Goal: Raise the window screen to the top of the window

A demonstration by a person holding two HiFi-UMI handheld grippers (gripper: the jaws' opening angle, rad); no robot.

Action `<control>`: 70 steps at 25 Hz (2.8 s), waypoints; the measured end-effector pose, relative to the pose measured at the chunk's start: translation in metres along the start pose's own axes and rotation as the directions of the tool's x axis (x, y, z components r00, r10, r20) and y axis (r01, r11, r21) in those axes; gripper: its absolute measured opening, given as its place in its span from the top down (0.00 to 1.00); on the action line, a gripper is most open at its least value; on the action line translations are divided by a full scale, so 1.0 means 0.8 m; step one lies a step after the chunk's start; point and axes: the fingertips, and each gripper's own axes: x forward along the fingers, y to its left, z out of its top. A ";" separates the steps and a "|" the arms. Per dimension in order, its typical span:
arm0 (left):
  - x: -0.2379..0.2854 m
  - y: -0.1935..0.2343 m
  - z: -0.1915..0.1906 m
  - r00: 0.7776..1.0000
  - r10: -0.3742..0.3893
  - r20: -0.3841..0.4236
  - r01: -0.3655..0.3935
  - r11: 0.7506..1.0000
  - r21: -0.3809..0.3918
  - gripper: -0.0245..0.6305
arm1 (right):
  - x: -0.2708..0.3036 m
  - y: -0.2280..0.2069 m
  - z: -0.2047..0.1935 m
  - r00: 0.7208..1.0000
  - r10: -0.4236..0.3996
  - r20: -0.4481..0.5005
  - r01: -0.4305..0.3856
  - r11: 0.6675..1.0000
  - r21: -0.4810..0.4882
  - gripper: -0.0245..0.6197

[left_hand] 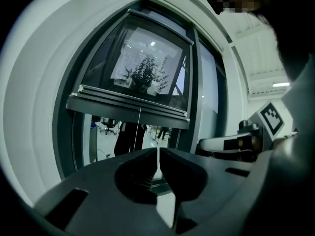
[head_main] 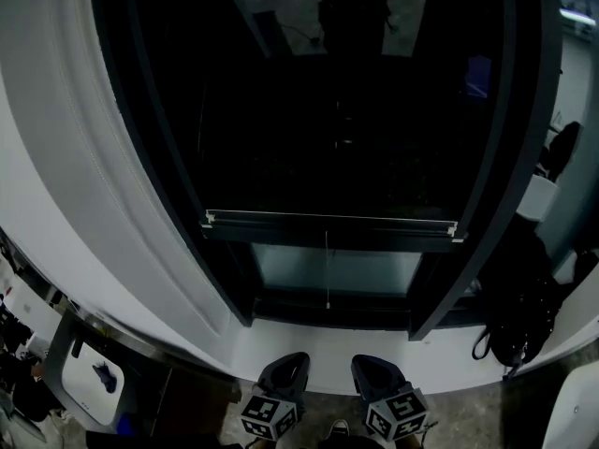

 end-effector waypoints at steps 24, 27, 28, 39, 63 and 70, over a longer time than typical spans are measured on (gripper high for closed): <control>0.143 0.141 0.161 0.999 0.007 0.034 -0.021 0.896 0.443 0.95 | 0.143 -0.085 0.148 0.997 0.075 0.010 -0.067 0.935 -0.348 0.94; 0.162 0.160 0.191 1.000 -0.029 0.005 0.021 0.826 0.563 0.92 | 0.168 -0.088 0.175 0.998 0.059 -0.006 -0.053 0.862 -0.505 0.89; 0.168 0.165 0.198 0.999 -0.040 -0.017 0.042 0.794 0.606 0.90 | 0.176 -0.091 0.181 0.999 0.044 -0.020 -0.048 0.831 -0.554 0.87; 0.217 0.213 0.206 0.947 0.017 -0.322 0.286 0.417 0.863 0.89 | 0.247 -0.129 0.197 0.965 -0.152 -0.214 -0.102 0.531 -0.841 0.87; 0.237 0.213 0.195 0.802 0.102 -0.589 0.544 0.285 0.789 0.93 | 0.271 -0.139 0.195 0.848 -0.229 -0.478 -0.314 0.509 -0.802 0.91; 0.236 0.218 0.192 0.761 0.170 -0.627 0.587 0.233 0.775 0.93 | 0.274 -0.140 0.185 0.751 -0.378 -0.541 -0.395 0.400 -0.827 0.92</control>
